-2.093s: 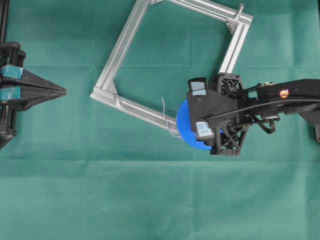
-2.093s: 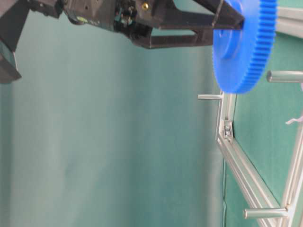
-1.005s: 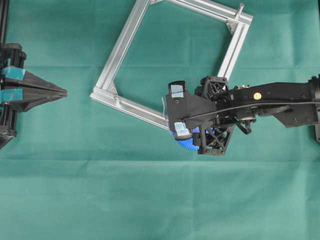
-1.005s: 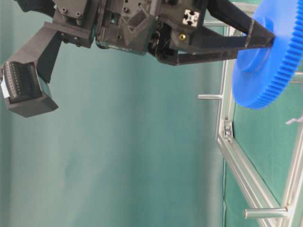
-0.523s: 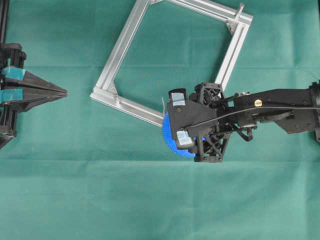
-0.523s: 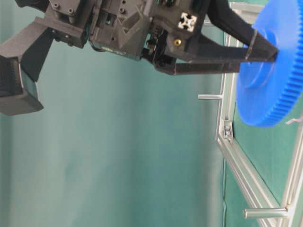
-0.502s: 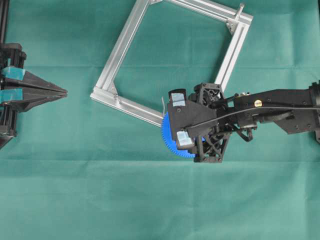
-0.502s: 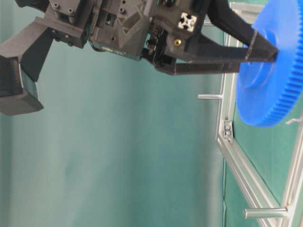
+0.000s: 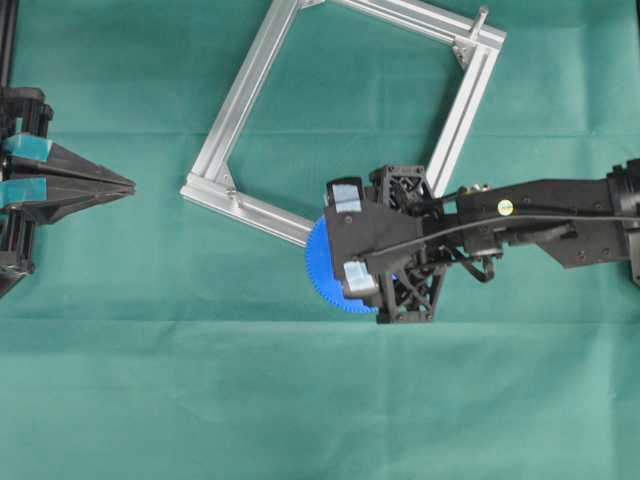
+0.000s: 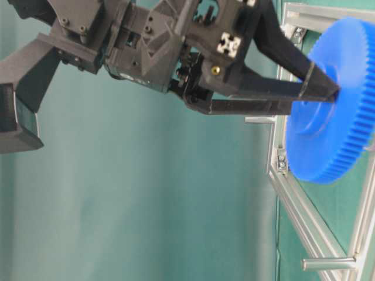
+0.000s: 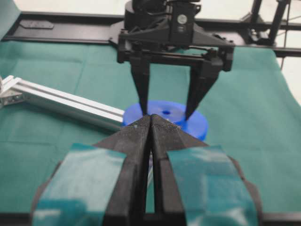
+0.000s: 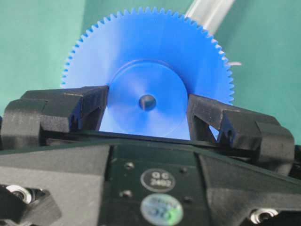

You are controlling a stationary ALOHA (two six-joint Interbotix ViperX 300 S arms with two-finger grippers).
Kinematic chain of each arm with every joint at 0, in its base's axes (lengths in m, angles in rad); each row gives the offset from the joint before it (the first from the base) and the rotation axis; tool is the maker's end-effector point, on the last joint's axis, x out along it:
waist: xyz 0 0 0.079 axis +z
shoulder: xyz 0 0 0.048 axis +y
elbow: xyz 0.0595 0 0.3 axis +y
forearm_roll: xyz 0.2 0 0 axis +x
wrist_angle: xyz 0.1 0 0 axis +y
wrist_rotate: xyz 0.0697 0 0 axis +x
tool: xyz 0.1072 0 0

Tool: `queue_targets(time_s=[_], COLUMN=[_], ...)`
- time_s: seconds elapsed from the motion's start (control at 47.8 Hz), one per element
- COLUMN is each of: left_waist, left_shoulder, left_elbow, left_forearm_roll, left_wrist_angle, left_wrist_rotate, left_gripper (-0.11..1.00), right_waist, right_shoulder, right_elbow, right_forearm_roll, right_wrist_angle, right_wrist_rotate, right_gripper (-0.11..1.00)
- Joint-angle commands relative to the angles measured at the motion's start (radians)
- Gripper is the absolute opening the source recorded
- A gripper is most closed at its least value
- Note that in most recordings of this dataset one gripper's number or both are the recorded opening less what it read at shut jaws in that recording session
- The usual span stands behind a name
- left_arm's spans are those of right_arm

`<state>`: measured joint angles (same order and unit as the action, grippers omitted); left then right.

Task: Find the location of the shaft and insert the gear.
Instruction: 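Align the gear's center hole over a shaft on the frame, then adjust the gear position to center its hole on the shaft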

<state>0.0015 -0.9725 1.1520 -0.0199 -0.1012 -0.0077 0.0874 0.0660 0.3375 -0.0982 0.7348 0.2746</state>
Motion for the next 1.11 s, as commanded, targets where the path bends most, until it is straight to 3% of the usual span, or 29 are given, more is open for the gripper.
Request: queue_targets(time_s=[0.0,0.565,1.088], left_waist=[0.002,0.002,0.002], left_shoulder=[0.008,0.002,0.002], left_elbow=[-0.018,-0.018,-0.020], left_forearm_roll=[-0.002,-0.002,0.000], left_wrist_angle=[0.002,0.025,0.029], left_wrist_rotate=[0.000,0.003,0.000], left_gripper=[0.01,0.01,0.00], right_waist=[-0.015,-0.092,-0.094], right_shoulder=[-0.011,-0.008,-0.058], right_elbow=[-0.028,-0.005,0.078], right_forearm_roll=[-0.005,-0.061,-0.048], right_wrist_angle=[-0.015,-0.017,-0.041], right_wrist_rotate=[-0.002,-0.003,0.032], right_gripper=[0.68,0.68,0.68])
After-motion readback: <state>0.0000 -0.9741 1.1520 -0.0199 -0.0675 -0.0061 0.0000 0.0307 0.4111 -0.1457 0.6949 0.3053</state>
